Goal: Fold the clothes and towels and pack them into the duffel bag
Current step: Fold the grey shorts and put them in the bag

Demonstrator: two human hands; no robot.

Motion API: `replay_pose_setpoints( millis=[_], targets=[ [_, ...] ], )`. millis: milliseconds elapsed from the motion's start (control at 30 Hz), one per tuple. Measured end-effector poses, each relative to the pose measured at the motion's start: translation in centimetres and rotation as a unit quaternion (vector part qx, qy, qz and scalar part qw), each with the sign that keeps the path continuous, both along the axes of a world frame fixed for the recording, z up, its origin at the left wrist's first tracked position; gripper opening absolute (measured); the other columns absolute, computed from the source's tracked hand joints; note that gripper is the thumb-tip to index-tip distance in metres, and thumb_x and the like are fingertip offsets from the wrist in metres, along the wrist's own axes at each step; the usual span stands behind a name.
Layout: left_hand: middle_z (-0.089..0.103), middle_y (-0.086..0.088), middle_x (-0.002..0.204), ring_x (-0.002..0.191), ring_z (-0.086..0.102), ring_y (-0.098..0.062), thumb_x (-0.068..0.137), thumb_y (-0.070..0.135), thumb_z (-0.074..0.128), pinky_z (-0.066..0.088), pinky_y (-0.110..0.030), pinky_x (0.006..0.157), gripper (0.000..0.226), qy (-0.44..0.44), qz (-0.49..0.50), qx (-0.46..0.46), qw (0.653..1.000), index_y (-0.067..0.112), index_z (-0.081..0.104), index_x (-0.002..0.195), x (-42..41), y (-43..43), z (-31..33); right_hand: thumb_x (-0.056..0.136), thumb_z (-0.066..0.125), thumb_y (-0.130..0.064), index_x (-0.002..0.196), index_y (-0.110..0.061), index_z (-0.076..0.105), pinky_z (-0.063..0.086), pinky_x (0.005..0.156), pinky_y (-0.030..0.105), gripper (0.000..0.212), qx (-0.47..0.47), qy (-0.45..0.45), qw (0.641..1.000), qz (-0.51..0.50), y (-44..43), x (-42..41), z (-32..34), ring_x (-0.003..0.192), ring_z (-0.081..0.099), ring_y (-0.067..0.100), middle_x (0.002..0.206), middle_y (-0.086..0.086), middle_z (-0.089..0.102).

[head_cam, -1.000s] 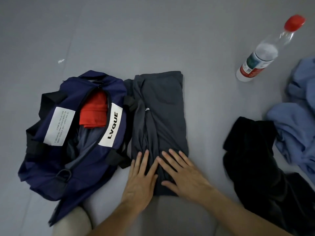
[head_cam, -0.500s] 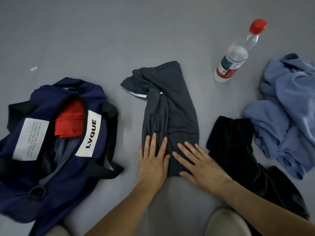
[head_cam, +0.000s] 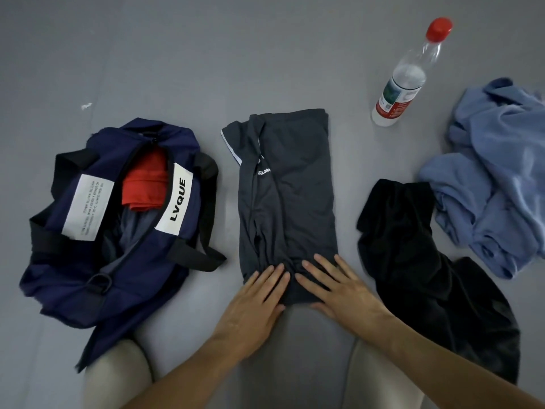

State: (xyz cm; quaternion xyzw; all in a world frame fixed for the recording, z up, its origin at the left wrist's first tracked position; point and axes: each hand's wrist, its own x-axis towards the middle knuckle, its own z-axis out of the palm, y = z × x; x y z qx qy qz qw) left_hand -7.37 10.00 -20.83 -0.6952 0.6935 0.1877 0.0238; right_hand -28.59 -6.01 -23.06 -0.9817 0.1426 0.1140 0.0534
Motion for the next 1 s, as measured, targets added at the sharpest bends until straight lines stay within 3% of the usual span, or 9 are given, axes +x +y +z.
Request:
replay_pose_setpoints(
  millis=[100,167,333,600,867,1000],
  targets=[
    [-0.005,0.005,0.169,0.155,-0.004,-0.012,0.103,0.061,0.028,0.001,-0.035,0.123,0.075,0.007,-0.008,0.035,0.999,0.026,-0.004,0.161,1.2,-0.4,-0.7,0.098,0.031,-0.054,0.155,-0.026,0.032,0.025,0.114,0.053,0.063,-0.008,-0.007,1.000,0.000,0.0,0.2,-0.4,0.148,0.031,0.026,0.160,0.001,0.034],
    [-0.003,0.006,0.169,0.155,-0.005,-0.011,0.100,0.066,0.033,0.002,-0.035,0.123,0.081,0.000,-0.005,0.037,0.999,0.026,-0.003,0.161,1.4,-0.8,-0.7,0.099,0.036,-0.052,0.153,-0.024,0.037,0.031,0.114,0.053,0.061,-0.017,-0.032,0.999,-0.001,-0.2,0.4,-0.3,0.147,0.034,0.026,0.158,0.000,0.039],
    [0.017,0.006,0.166,0.153,0.015,-0.012,0.100,0.056,0.038,0.010,-0.034,0.123,0.069,-0.012,0.034,-0.010,0.999,0.023,0.024,0.159,1.1,-1.3,-1.0,0.092,0.057,-0.054,0.142,-0.026,0.055,0.040,0.111,0.055,0.057,0.013,-0.102,0.995,-0.004,-1.1,0.8,-0.2,0.142,0.042,0.027,0.149,-0.001,0.051],
    [0.046,0.006,0.153,0.137,0.045,-0.017,0.100,0.044,0.043,0.036,-0.038,0.110,0.051,0.002,0.067,-0.092,0.994,0.022,0.053,0.145,0.9,-2.2,-1.1,0.090,0.058,-0.050,0.129,-0.023,0.067,0.044,0.106,0.055,0.048,0.000,-0.142,0.989,-0.030,-0.7,1.6,0.0,0.133,0.053,0.028,0.142,-0.001,0.059],
    [0.046,0.006,0.153,0.137,0.045,-0.016,0.102,0.050,0.039,0.034,-0.037,0.111,0.052,0.015,0.072,-0.090,0.993,0.023,0.053,0.144,0.7,-2.2,-0.6,0.085,0.061,-0.046,0.122,-0.023,0.070,0.046,0.102,0.056,0.044,-0.014,-0.182,0.983,-0.030,-0.7,1.9,-0.1,0.123,0.059,0.028,0.136,0.000,0.062],
    [0.048,0.005,0.147,0.134,0.046,-0.018,0.094,0.060,0.052,0.039,-0.038,0.109,0.060,0.008,0.083,-0.060,0.995,0.025,0.053,0.142,0.5,-2.8,0.2,0.078,0.071,-0.039,0.102,-0.022,0.076,0.051,0.095,0.049,0.030,0.032,-0.220,0.972,-0.079,-1.2,3.4,0.9,0.105,0.063,0.025,0.120,-0.003,0.069]
  ],
)
